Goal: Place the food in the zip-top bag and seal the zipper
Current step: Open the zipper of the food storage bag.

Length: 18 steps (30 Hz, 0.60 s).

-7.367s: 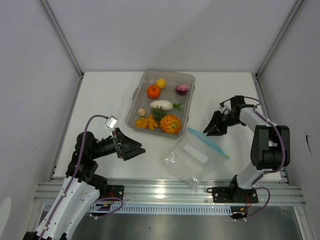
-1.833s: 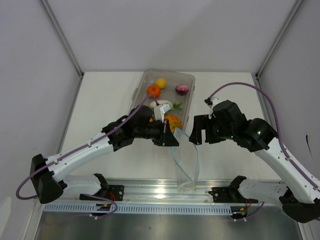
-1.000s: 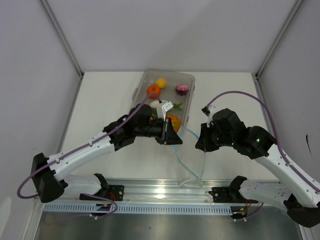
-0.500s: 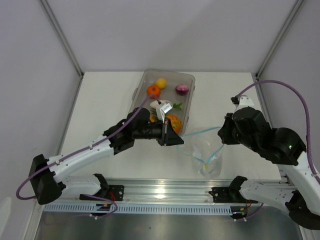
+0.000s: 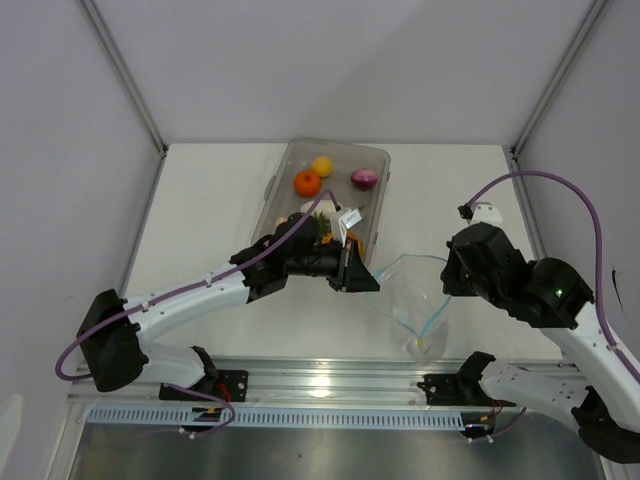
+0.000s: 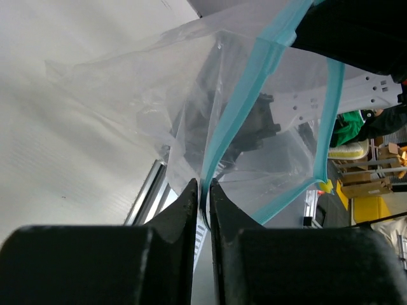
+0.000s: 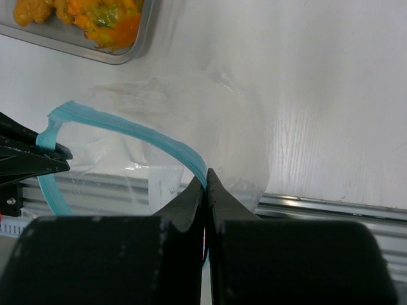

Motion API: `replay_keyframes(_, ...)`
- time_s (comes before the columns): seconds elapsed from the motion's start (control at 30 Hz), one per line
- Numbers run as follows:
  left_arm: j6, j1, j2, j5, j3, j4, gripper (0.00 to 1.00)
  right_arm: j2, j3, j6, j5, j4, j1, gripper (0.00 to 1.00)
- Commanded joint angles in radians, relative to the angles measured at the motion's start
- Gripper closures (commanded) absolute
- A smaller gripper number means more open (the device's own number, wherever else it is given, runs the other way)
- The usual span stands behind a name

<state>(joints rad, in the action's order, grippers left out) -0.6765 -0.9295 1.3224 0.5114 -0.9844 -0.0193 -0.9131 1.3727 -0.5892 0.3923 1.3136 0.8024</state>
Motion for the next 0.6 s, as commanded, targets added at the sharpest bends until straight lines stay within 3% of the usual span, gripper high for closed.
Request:
replay_keyframes(0.0, 0.034, -0.008, 0.000, 0.036, -0.037, 0.070, 0.83, 0.016, -0.040, -0.050, -0.016, -0.066, -0.009, 1.00)
replay_keyframes(0.13, 0.046, -0.008, 0.001, 0.026, -0.037, 0.082, 0.74, 0.011, -0.075, -0.138, -0.007, -0.085, -0.015, 1.00)
replay_keyframes(0.3, 0.049, -0.008, 0.012, 0.013, -0.039, 0.094, 0.65, 0.046, -0.135, -0.097, -0.104, -0.198, -0.012, 1.00)
replay_keyframes(0.43, 0.069, -0.006, -0.002, -0.022, -0.037, 0.081, 0.55, 0.054, -0.138, -0.098, -0.043, -0.200, -0.014, 1.00)
replay_keyframes(0.53, 0.087, 0.000, -0.066, -0.094, -0.010, 0.090, 0.44, 0.016, -0.121, -0.069, -0.011, -0.175, -0.016, 1.00)
replay_keyframes(0.57, 0.092, 0.003, -0.109, -0.117, 0.013, 0.091, 0.34, 0.007, -0.119, -0.063, -0.006, -0.166, -0.014, 1.00)
